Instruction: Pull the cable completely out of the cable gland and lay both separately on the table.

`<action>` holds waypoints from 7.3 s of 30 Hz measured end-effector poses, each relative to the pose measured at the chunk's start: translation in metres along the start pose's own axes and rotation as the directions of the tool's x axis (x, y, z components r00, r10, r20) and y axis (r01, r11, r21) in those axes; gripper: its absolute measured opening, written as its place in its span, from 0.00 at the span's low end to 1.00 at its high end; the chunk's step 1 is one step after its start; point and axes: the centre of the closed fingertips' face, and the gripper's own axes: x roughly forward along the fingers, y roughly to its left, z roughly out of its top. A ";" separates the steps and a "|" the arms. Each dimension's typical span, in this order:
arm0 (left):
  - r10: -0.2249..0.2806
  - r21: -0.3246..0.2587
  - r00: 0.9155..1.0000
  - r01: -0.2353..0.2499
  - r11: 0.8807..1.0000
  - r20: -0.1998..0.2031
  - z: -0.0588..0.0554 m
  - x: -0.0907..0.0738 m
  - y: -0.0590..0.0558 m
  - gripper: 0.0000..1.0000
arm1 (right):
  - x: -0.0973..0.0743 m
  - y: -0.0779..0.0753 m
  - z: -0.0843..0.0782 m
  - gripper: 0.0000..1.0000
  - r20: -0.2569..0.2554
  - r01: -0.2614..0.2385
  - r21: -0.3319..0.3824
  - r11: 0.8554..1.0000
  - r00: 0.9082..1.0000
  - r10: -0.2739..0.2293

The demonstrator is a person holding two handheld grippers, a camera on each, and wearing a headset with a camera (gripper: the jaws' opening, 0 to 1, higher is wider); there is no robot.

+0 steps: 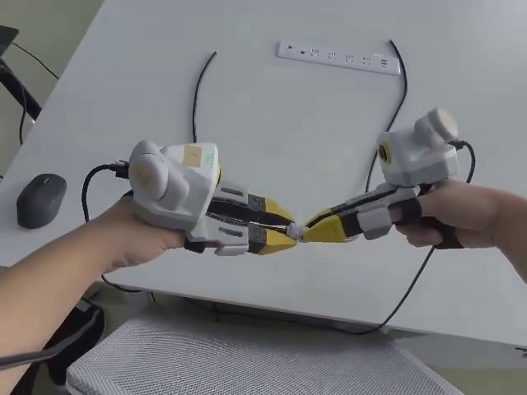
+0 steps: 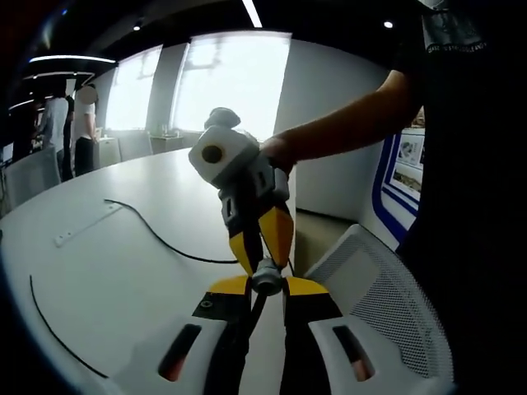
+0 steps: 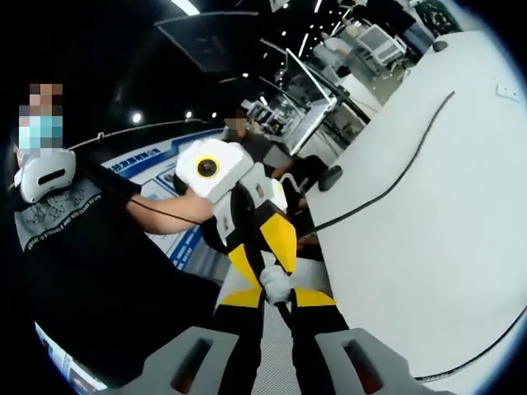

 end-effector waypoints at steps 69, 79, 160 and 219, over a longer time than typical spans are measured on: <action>0.013 -0.058 1.000 -0.012 0.998 0.026 0.000 -0.002 0.000 0.15 | -0.009 -0.010 0.004 0.17 0.097 -0.006 0.175 0.984 0.995 -0.011; -0.004 -0.027 1.000 0.005 1.000 0.014 0.006 -0.001 -0.001 0.15 | -0.003 -0.002 0.003 0.13 0.080 -0.120 0.265 0.957 0.992 0.102; 0.027 -0.179 0.996 -0.012 0.984 0.080 0.016 -0.013 0.003 0.15 | -0.032 -0.003 0.001 0.14 0.239 0.642 -0.457 0.615 0.755 -0.611; 0.066 -0.202 0.994 -0.047 0.978 0.091 0.024 0.000 0.018 0.15 | -0.090 -0.056 -0.023 0.00 0.299 0.813 -0.136 0.566 0.578 -0.759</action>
